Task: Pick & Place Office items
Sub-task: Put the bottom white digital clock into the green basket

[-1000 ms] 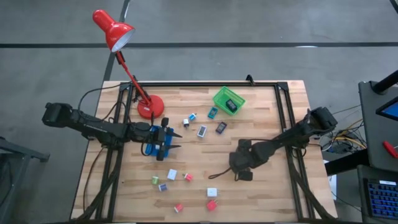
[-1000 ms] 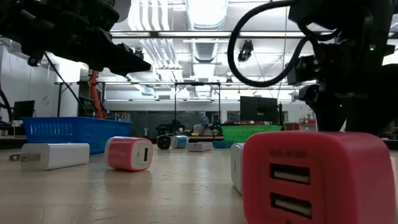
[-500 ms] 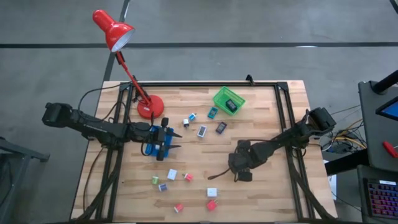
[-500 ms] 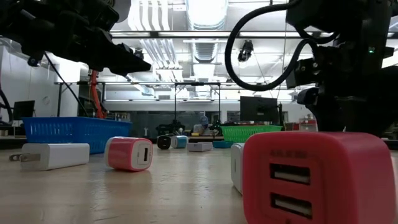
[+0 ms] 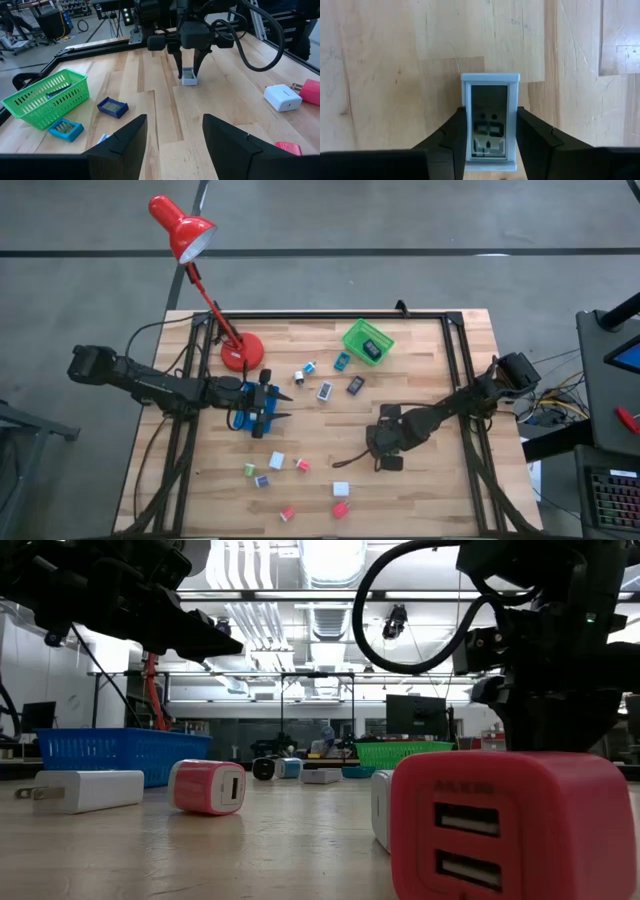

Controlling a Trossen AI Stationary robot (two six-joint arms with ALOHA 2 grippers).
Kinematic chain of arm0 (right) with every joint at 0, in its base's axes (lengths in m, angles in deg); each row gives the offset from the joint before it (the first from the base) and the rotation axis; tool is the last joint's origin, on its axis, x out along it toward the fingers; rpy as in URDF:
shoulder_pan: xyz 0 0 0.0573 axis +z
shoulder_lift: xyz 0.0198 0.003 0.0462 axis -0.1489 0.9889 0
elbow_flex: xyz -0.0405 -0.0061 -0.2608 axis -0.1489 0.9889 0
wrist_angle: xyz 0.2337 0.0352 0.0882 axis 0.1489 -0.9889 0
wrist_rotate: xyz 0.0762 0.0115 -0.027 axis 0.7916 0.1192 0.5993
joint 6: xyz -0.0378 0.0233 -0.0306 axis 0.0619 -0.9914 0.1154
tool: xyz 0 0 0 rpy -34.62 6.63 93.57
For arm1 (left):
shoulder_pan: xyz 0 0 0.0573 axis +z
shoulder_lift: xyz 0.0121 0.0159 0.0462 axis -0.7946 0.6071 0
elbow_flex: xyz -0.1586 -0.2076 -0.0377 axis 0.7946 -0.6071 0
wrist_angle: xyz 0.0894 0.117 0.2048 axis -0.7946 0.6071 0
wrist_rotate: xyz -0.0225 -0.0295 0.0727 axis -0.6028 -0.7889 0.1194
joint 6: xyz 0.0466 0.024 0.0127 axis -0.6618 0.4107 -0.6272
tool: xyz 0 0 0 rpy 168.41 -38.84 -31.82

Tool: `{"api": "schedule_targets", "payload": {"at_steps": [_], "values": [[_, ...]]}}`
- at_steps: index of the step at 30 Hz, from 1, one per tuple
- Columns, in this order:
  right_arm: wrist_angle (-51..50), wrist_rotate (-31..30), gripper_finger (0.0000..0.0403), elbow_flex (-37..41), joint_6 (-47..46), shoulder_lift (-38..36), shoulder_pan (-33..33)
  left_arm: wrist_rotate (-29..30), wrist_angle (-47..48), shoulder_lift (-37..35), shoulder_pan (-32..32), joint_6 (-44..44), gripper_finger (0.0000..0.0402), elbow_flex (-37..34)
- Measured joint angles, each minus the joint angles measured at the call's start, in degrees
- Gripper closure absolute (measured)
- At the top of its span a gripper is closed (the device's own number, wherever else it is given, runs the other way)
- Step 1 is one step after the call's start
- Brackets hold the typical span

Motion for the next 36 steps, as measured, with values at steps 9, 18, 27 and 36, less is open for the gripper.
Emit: {"api": "schedule_targets", "payload": {"at_steps": [9,18,27,36], "values": [[2.16,-0.13,0.0278,0.11,2.81,0.11,0.02,0.0,0.0,0.0,0.0,0.0,0.0207,0.0],[8.98,-5.06,0.0278,0.28,3.43,0.36,0.02,0.0,0.0,0.0,0.0,0.0,0.0207,0.0],[23.76,-12.19,0.0278,1.16,8.24,0.43,0.02,0.0,0.02,0.0,0.0,0.0,0.0207,0.0],[42.6,-18.94,0.0278,5.1,14.44,0.33,-0.05,0.0,0.02,0.0,0.0,0.0,0.0207,0.0]]}}
